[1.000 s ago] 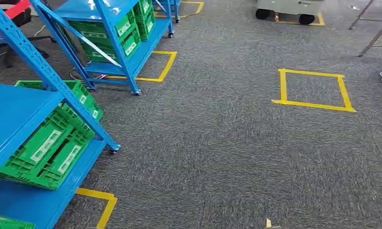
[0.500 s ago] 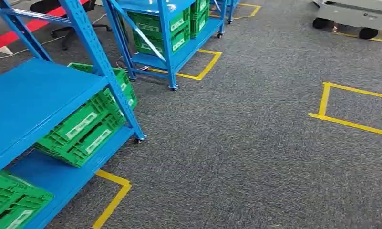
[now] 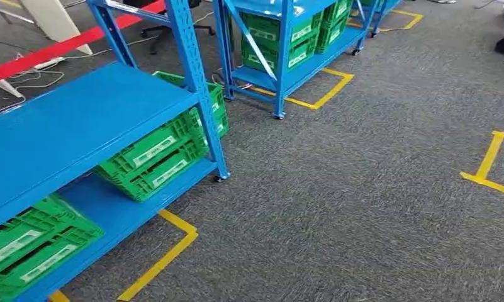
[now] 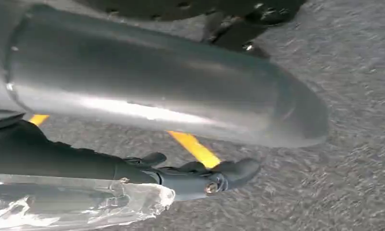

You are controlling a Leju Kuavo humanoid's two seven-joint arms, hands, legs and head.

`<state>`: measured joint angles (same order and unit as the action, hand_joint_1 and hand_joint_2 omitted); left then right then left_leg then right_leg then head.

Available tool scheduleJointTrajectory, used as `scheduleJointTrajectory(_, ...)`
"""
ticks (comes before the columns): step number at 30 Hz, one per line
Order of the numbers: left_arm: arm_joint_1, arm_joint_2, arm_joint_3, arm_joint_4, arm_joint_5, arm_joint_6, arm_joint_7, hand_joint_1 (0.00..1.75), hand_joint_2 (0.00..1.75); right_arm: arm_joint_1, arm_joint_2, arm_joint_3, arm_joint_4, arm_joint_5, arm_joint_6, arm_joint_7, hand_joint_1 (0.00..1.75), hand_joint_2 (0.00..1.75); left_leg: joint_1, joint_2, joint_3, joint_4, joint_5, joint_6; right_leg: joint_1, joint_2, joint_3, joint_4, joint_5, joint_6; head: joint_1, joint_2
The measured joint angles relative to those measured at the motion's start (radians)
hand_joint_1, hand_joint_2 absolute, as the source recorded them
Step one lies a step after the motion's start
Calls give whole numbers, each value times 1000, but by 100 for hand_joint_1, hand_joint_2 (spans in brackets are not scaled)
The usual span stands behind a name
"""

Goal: Take the parts from the cabinet and place them on the table.

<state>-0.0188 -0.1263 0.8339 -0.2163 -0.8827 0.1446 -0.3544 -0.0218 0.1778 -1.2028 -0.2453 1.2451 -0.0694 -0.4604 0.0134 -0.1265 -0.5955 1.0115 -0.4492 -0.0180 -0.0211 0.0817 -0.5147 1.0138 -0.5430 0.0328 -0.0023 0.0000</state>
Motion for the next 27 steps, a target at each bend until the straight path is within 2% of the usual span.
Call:
scheduleJointTrajectory(1,3,0,0,0,0,0,0,0,0,0,0,-1,0,0,-1,0,0,0,1,-11,-4,0,3,-6,-4,-14,1,-5,6,-10,2,0)
scheduleJointTrajectory(2,5,1,1,0,0,0,0,0,0,-2,-1,-1,0,1,-1,1,0,0,-1,31,-7,9,-6,-8,-6,-29,3,-10,11,-21,0,0)
scheduleJointTrajectory(3,5,1,1,0,0,0,0,0,0,-4,-1,-1,0,2,-1,1,0,0,-6,78,-21,41,-34,-11,-3,-40,3,-12,13,-24,-8,0)
scheduleJointTrajectory(4,2,1,2,0,0,0,1,0,0,-3,0,-1,0,3,-1,2,0,0,-6,99,-53,109,-75,-13,0,-57,3,-11,11,-30,-15,0)
scheduleJointTrajectory(5,-1,1,2,0,0,1,2,0,0,0,0,-1,0,3,0,5,0,0,-5,109,-90,192,-116,-15,3,-76,3,-11,10,-32,-14,0)
scheduleJointTrajectory(6,-2,-1,2,0,0,2,2,0,0,3,-1,-1,0,5,0,8,0,0,-5,114,-122,265,-144,-15,6,-96,2,-11,9,-34,-14,0)
scheduleJointTrajectory(7,-2,-2,2,0,-3,2,3,0,0,5,-1,-1,0,6,0,10,0,0,-5,116,-135,298,-148,-14,9,-113,2,-11,8,-36,-14,0)
scheduleJointTrajectory(8,0,-3,2,0,-3,2,5,0,0,4,-1,-1,0,6,0,11,0,0,-5,117,-124,285,-130,-11,12,-126,3,-11,7,-37,-14,0)
scheduleJointTrajectory(9,2,-3,2,0,-3,2,5,0,0,3,-1,-1,0,9,0,11,0,0,-6,119,-93,233,-96,-6,15,-140,4,-11,6,-38,-14,0)
scheduleJointTrajectory(10,2,-3,3,0,-3,2,5,0,0,2,0,-1,0,9,0,11,0,0,-9,130,-46,151,-55,2,18,-151,6,-11,5,-38,-14,0)
scheduleJointTrajectory(11,1,-2,3,0,-3,2,5,0,0,1,0,-1,0,9,0,12,0,0,-15,157,2,70,-26,14,20,-161,10,-11,3,-37,-14,0)
scheduleJointTrajectory(12,-1,-1,4,0,-3,2,5,0,0,0,0,-1,0,9,0,13,0,0,-27,204,29,20,-33,25,25,-171,9,-10,0,-33,-13,0)
scheduleJointTrajectory(13,-5,-1,5,0,-3,2,7,0,0,1,0,-1,0,9,0,14,0,0,-29,203,32,4,-36,28,30,-183,9,-7,-5,-28,-15,0)
scheduleJointTrajectory(16,3,-2,7,0,0,2,13,0,0,-7,0,-1,0,9,1,18,0,0,-29,171,27,-3,-31,37,30,-215,19,-15,-6,-17,-14,0)
scheduleJointTrajectory(17,6,-5,7,0,0,2,14,0,0,-8,0,-1,0,9,2,18,0,0,-17,162,37,-14,-22,42,25,-191,10,-8,-16,-10,-15,0)
scheduleJointTrajectory(18,5,-3,7,0,0,2,14,0,0,-8,0,-1,0,9,1,18,0,0,-16,155,37,-17,-21,46,25,-136,0,21,-37,-5,-6,0)
scheduleJointTrajectory(19,1,-3,8,0,2,2,14,0,0,-7,0,-1,0,9,2,18,0,0,-16,142,34,-17,-19,50,21,-103,-32,91,-78,-3,-5,0)
scheduleJointTrajectory(21,-2,-5,10,0,2,1,14,0,0,-2,0,-1,0,9,3,19,0,0,-16,116,31,-17,-19,52,16,-85,-112,253,-143,3,-3,0)
scheduleJointTrajectory(22,-1,-6,11,0,2,0,14,0,0,0,0,-1,0,10,4,19,0,0,-16,103,32,-16,-19,51,14,-84,-138,297,-148,7,-2,0)
scheduleJointTrajectory(23,0,-7,14,0,2,0,14,0,0,0,0,-1,0,10,4,19,0,0,-15,90,33,-16,-19,51,12,-84,-141,291,-127,9,-2,0)
scheduleJointTrajectory(24,1,-8,16,0,2,0,14,0,0,0,0,-1,0,10,4,19,0,0,-13,78,35,-15,-19,50,9,-83,-125,245,-86,12,-2,0)
scheduleJointTrajectory(25,2,-8,18,0,2,0,14,0,0,-1,0,-1,0,10,4,19,0,0,-11,62,37,-13,-20,45,4,-78,-90,162,-33,15,-2,0)
scheduleJointTrajectory(26,1,-8,18,0,2,0,14,0,0,-1,-1,-1,0,10,4,19,0,0,-9,48,38,-11,-23,38,-3,-52,-50,73,13,20,-2,0)
scheduleJointTrajectory(27,0,-8,18,0,2,0,14,0,0,0,0,-1,0,10,4,19,0,0,-9,37,35,-7,-26,30,-12,8,-25,23,12,25,-2,0)
